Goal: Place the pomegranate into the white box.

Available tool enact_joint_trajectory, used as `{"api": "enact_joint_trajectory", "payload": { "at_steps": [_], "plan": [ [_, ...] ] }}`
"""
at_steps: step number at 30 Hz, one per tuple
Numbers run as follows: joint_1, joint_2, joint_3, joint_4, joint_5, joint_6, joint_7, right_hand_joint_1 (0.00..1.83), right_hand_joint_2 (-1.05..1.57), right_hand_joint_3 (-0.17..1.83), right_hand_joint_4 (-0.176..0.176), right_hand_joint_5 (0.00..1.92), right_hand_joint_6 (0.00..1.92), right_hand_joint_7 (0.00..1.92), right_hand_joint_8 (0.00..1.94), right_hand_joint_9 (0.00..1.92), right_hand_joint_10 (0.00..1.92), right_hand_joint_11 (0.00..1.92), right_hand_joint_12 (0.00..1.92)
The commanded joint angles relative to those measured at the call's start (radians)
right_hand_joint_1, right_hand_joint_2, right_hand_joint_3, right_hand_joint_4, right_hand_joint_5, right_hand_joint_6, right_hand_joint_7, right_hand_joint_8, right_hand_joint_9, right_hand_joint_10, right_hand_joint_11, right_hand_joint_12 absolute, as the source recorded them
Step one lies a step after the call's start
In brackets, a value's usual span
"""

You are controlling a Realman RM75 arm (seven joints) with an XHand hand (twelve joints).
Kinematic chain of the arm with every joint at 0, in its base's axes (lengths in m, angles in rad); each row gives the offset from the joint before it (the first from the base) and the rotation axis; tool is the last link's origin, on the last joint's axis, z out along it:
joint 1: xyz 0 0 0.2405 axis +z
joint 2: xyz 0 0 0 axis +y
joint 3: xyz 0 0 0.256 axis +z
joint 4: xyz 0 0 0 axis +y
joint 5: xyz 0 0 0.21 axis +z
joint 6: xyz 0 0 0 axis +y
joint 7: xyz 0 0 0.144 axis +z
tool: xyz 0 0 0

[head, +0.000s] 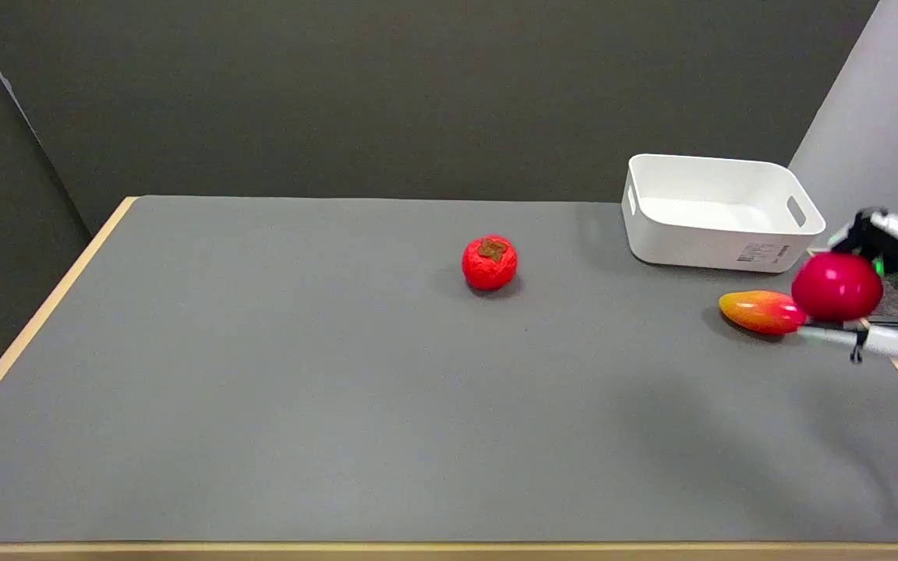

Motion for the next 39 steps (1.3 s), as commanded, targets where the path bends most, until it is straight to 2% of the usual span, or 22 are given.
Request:
{"api": "enact_joint_trajectory", "payload": {
  "at_steps": [1, 6, 9, 15, 19, 24, 27, 31, 36, 39],
  "plan": [
    [0.18, 0.101, -0.058, 0.407, 0.136, -0.604, -0.093, 1.18, 1.11, 0.29, -0.119, 0.6, 1.48, 0.88, 1.36, 0.85, 1.32, 0.82, 1.85],
    [0.27, 0.105, -0.127, 0.533, 0.128, -0.847, -0.146, 1.18, 1.13, 0.25, -0.123, 0.59, 1.49, 0.87, 1.37, 0.84, 1.32, 0.81, 1.85],
    [0.401, 0.107, -0.225, 0.491, 0.089, -0.926, -0.154, 1.18, 1.14, 0.24, -0.128, 0.59, 1.49, 0.87, 1.37, 0.84, 1.32, 0.81, 1.84],
    [0.754, 0.099, -0.515, 0.296, 0.022, -0.974, -0.147, 1.18, 1.14, 0.25, -0.122, 0.59, 1.48, 0.87, 1.38, 0.84, 1.32, 0.81, 1.85],
    [0.934, 0.05, -0.641, 0.15, -0.038, -0.982, -0.147, 1.18, 1.14, 0.25, -0.122, 0.59, 1.48, 0.87, 1.38, 0.84, 1.32, 0.81, 1.84],
    [1.11, -0.051, -0.66, -0.067, -0.248, -1.001, -0.149, 1.18, 1.14, 0.25, -0.134, 0.59, 1.48, 0.87, 1.38, 0.85, 1.32, 0.81, 1.83],
    [1.198, -0.119, -0.661, -0.189, -0.306, -1.093, -0.196, 1.19, 1.15, 0.24, -0.142, 0.58, 1.48, 0.87, 1.39, 0.85, 1.31, 0.8, 1.83],
    [1.211, -0.149, -0.678, -0.2, -0.25, -1.234, -0.423, 1.18, 1.15, 0.24, -0.143, 0.58, 1.48, 0.86, 1.41, 0.84, 1.29, 0.79, 1.81],
    [1.212, -0.155, -0.673, -0.243, -0.06, -1.243, -0.589, 1.17, 1.17, 0.22, -0.124, 0.57, 1.49, 0.84, 1.43, 0.84, 1.29, 0.77, 1.77],
    [1.201, -0.151, -0.671, -0.255, 0.053, -1.238, -0.708, 1.18, 1.16, 0.22, -0.176, 0.68, 1.45, 0.73, 1.47, 0.82, 1.34, 0.73, 1.84]
  ]
}}
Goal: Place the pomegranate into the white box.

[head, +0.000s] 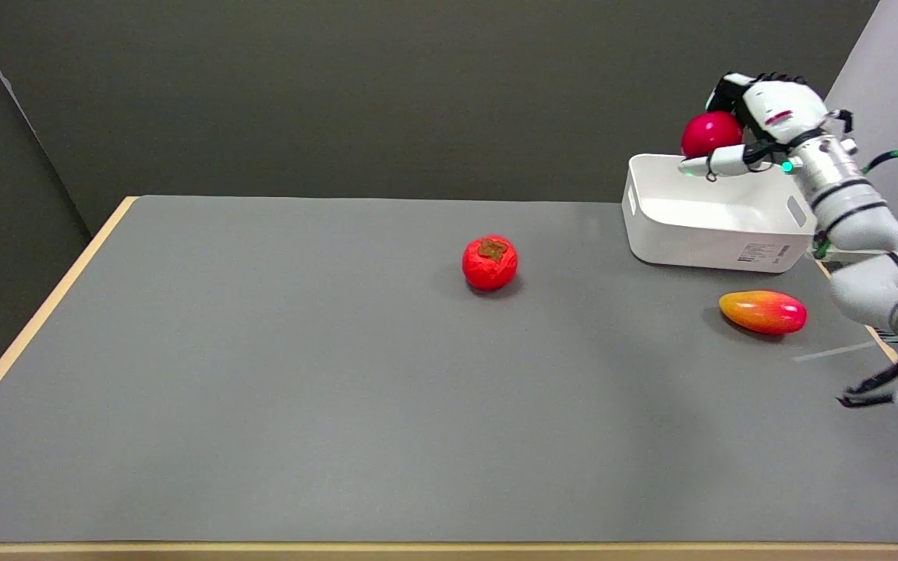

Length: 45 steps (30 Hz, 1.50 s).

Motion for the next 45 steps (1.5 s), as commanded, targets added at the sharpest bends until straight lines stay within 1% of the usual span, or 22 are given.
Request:
{"api": "enact_joint_trajectory", "payload": {
  "at_steps": [1, 4, 8, 10, 11, 15, 17, 19, 21, 22, 23, 24, 25, 26, 27, 28, 30, 34, 36, 41, 44, 45],
  "plan": [
    [0.287, -0.127, -0.144, -0.273, 0.204, -0.257, -0.518, 1.18, 1.16, 0.22, -0.176, 0.68, 1.45, 0.73, 1.47, 0.82, 1.34, 0.73, 1.85],
    [0.272, -0.12, -0.142, -0.273, 0.267, -0.256, -0.588, 1.18, 1.17, 0.22, -0.176, 0.67, 1.46, 0.72, 1.48, 0.82, 1.34, 0.73, 1.85],
    [0.251, -0.105, -0.136, -0.272, 0.284, -0.255, -0.618, 1.18, 1.17, 0.22, -0.176, 0.67, 1.46, 0.72, 1.48, 0.83, 1.34, 0.73, 1.84],
    [0.234, -0.097, -0.127, -0.266, 0.284, -0.255, -0.618, 1.18, 1.17, 0.22, -0.134, 0.58, 1.48, 0.83, 1.44, 0.84, 1.3, 0.76, 1.77],
    [0.218, -0.094, -0.123, -0.257, 0.284, -0.255, -0.618, 1.18, 1.16, 0.22, -0.13, 0.57, 1.48, 0.85, 1.43, 0.84, 1.29, 0.77, 1.75],
    [0.167, -0.084, -0.121, -0.234, 0.291, -0.26, -0.614, 1.18, 1.15, 0.23, -0.143, 0.58, 1.47, 0.86, 1.41, 0.85, 1.29, 0.77, 1.72],
    [0.136, -0.078, -0.123, -0.212, 0.326, -0.26, -0.61, 1.19, 1.15, 0.24, -0.144, 0.58, 1.47, 0.86, 1.41, 0.85, 1.29, 0.77, 1.72],
    [0.093, -0.069, -0.121, -0.164, 0.375, -0.261, -0.605, 1.18, 1.16, 0.23, -0.129, 0.58, 1.47, 0.85, 1.42, 0.84, 1.3, 0.76, 1.74],
    [0.043, -0.055, -0.119, -0.103, 0.447, -0.262, -0.601, 1.18, 1.16, 0.21, -0.174, 0.68, 1.45, 0.73, 1.47, 0.82, 1.35, 0.72, 1.87],
    [0.003, -0.046, -0.113, -0.054, 0.519, -0.26, -0.59, 1.01, 0.99, 0.53, -0.04, 0.57, 1.25, 0.72, 1.29, 0.78, 1.36, 0.59, 1.88],
    [-0.02, -0.04, -0.106, -0.027, 0.562, -0.259, -0.576, 0.86, 0.84, 0.78, 0.068, 0.48, 1.09, 0.72, 1.14, 0.75, 1.37, 0.48, 1.87],
    [-0.048, -0.032, -0.097, 0.007, 0.605, -0.259, -0.54, 0.73, 0.76, 0.92, 0.115, 0.39, 0.89, 0.66, 0.93, 0.67, 1.28, 0.41, 1.78],
    [-0.076, -0.023, -0.091, 0.04, 0.646, -0.26, -0.487, 0.66, 0.74, 0.93, 0.104, 0.34, 0.75, 0.58, 0.77, 0.59, 1.16, 0.38, 1.67],
    [-0.101, -0.013, -0.089, 0.066, 0.685, -0.26, -0.424, 0.54, 0.71, 0.94, 0.098, 0.27, 0.6, 0.48, 0.59, 0.48, 0.99, 0.33, 1.52],
    [-0.118, -0.004, -0.088, 0.082, 0.704, -0.259, -0.374, 0.37, 0.67, 0.96, 0.102, 0.21, 0.48, 0.36, 0.44, 0.36, 0.8, 0.26, 1.38],
    [-0.14, 0.009, -0.088, 0.108, 0.714, -0.257, -0.313, 0.23, 0.64, 0.97, 0.108, 0.15, 0.39, 0.24, 0.33, 0.24, 0.64, 0.19, 1.26],
    [-0.158, 0.019, -0.088, 0.133, 0.715, -0.257, -0.265, 0.09, 0.6, 0.97, 0.121, 0.06, 0.31, 0.08, 0.24, 0.08, 0.49, 0.07, 1.12],
    [-0.192, 0.027, -0.079, 0.173, 0.717, -0.255, -0.226, 0.05, 0.56, 1.02, 0.129, 0.05, 0.26, 0.0, 0.17, 0.03, 0.43, 0.05, 1.0],
    [-0.215, 0.029, -0.064, 0.192, 0.718, -0.253, -0.205, 0.05, 0.56, 1.02, 0.133, 0.05, 0.26, 0.0, 0.15, 0.03, 0.42, 0.05, 0.99],
    [-0.274, 0.03, -0.037, 0.245, 0.734, -0.226, -0.16, 0.01, 0.55, 1.03, 0.164, 0.06, 0.37, 0.0, 0.1, 0.04, 0.39, 0.04, 0.99],
    [-0.371, 0.035, -0.003, 0.367, 0.769, -0.174, -0.095, 0.01, 0.55, 1.03, 0.165, 0.06, 0.36, 0.0, 0.06, 0.04, 0.36, 0.04, 0.98],
    [-0.439, 0.035, 0.031, 0.45, 0.775, -0.126, -0.095, 0.01, 0.55, 1.03, 0.165, 0.06, 0.34, 0.0, 0.05, 0.03, 0.35, 0.03, 0.98]
  ]
}}
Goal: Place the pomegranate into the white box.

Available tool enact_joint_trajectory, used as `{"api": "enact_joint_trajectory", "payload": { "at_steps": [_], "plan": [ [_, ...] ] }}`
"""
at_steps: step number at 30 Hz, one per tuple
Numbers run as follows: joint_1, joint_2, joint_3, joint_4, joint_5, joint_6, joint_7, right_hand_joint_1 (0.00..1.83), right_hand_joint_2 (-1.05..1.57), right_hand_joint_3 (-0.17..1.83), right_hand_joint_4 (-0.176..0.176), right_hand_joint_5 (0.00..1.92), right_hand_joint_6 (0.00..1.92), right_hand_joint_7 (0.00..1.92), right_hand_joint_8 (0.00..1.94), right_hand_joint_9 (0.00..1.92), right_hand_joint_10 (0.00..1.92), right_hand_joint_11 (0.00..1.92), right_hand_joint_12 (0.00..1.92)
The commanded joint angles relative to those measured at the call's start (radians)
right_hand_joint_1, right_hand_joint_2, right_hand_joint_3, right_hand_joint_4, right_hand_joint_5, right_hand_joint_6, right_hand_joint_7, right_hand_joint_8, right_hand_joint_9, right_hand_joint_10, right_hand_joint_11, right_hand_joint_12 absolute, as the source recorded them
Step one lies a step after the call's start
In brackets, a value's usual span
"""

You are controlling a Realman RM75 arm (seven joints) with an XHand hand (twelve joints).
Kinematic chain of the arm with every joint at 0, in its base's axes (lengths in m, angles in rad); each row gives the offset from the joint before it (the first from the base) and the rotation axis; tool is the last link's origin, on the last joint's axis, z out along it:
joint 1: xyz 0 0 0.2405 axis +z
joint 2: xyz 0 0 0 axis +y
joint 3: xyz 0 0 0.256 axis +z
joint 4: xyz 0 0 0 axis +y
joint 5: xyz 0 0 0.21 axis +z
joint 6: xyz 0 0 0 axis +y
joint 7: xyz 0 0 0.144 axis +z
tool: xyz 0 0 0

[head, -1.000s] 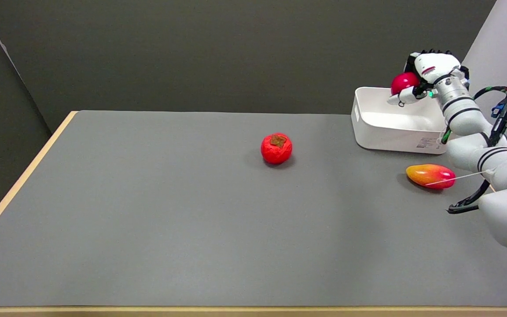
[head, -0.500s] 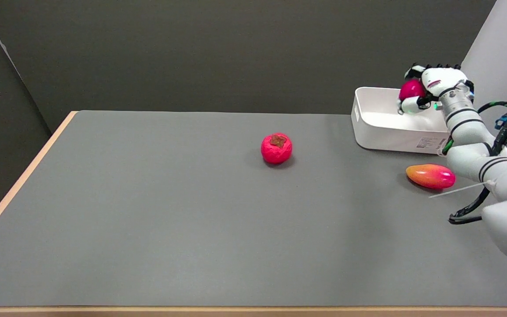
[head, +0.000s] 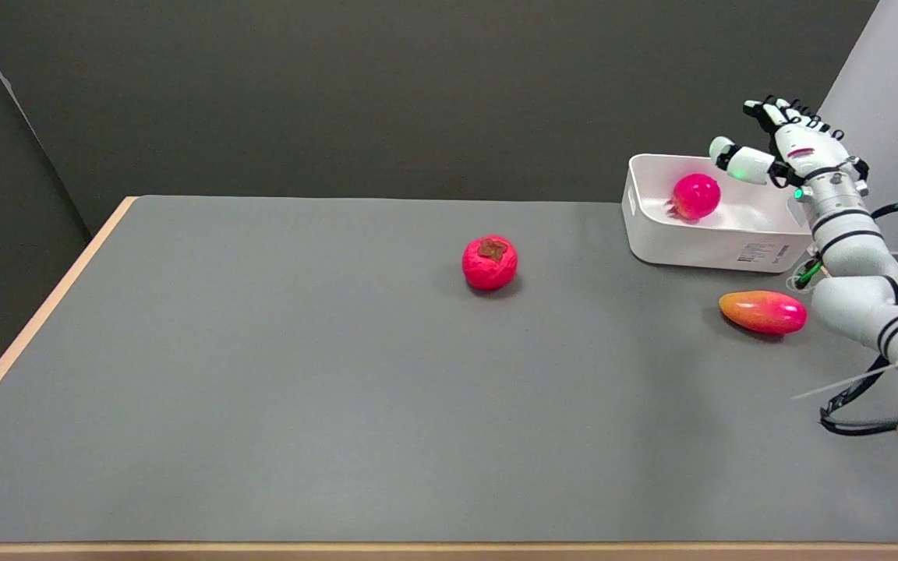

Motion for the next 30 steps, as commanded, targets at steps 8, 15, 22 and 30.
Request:
{"api": "enact_joint_trajectory", "payload": {
  "at_steps": [8, 15, 22, 30],
  "plan": [
    [-0.724, 0.0, 0.317, 0.873, 0.18, 0.27, 0.234, 0.01, 0.56, 1.04, 0.145, 0.04, 0.32, 0.01, 0.16, 0.03, 0.29, 0.0, 0.91],
    [-0.986, 0.007, 0.372, 1.11, 0.147, 0.382, 0.243, 0.0, 0.59, 0.99, 0.145, 0.14, 0.4, 0.18, 0.27, 0.13, 0.49, 0.04, 1.11],
    [-1.218, -0.001, 0.494, 1.193, 0.126, 0.432, 0.343, 0.0, 0.61, 0.99, 0.159, 0.2, 0.46, 0.29, 0.35, 0.24, 0.59, 0.15, 1.22],
    [-1.27, -0.023, 0.531, 1.191, 0.148, 0.466, 0.346, 0.02, 0.59, 1.03, 0.167, 0.24, 0.53, 0.35, 0.44, 0.32, 0.69, 0.25, 1.27]
  ]
}}
